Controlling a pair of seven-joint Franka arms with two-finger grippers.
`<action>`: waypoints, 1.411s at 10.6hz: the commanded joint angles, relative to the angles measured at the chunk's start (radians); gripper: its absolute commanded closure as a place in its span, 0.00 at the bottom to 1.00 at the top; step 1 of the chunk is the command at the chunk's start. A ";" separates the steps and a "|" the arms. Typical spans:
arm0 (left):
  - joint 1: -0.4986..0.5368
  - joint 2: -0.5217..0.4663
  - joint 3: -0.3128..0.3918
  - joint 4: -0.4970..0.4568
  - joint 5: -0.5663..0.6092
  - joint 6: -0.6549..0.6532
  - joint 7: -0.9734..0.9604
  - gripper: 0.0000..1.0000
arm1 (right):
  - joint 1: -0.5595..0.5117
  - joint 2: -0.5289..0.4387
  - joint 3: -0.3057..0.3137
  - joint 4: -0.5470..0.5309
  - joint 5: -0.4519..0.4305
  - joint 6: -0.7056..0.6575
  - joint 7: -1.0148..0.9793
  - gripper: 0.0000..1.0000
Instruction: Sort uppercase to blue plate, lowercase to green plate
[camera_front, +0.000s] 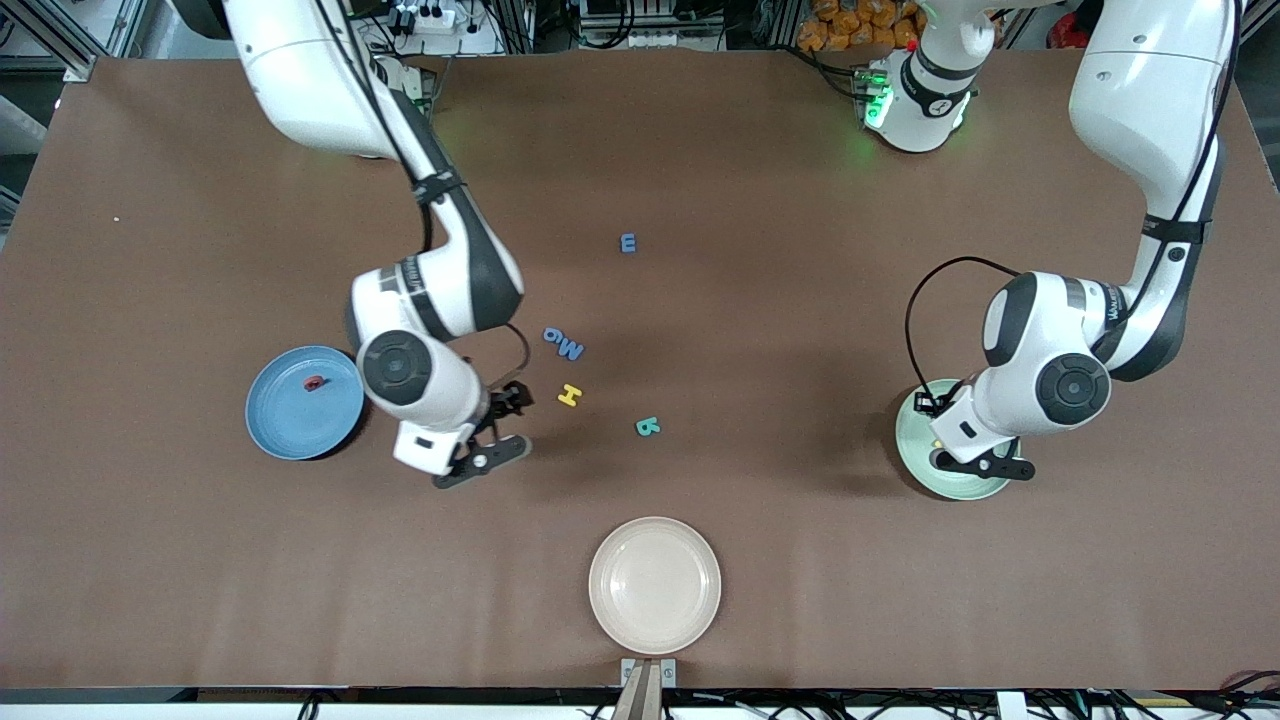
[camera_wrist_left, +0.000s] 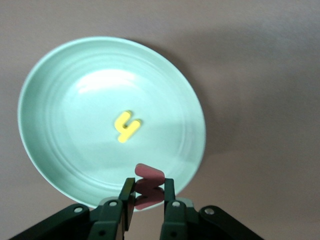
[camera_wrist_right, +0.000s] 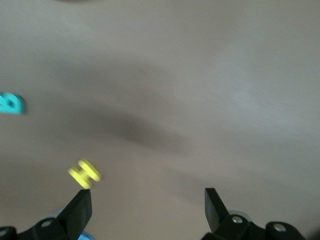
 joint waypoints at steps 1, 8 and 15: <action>0.009 -0.002 0.014 -0.003 -0.002 0.025 0.032 0.01 | -0.007 0.090 0.063 0.088 0.012 0.086 0.113 0.00; 0.018 -0.139 0.049 0.020 -0.003 -0.011 0.041 0.00 | 0.009 0.231 0.182 0.140 0.012 0.362 0.208 0.00; 0.013 -0.348 0.049 0.018 -0.020 -0.128 0.166 0.00 | -0.008 0.037 0.194 -0.155 0.003 0.302 -0.046 0.00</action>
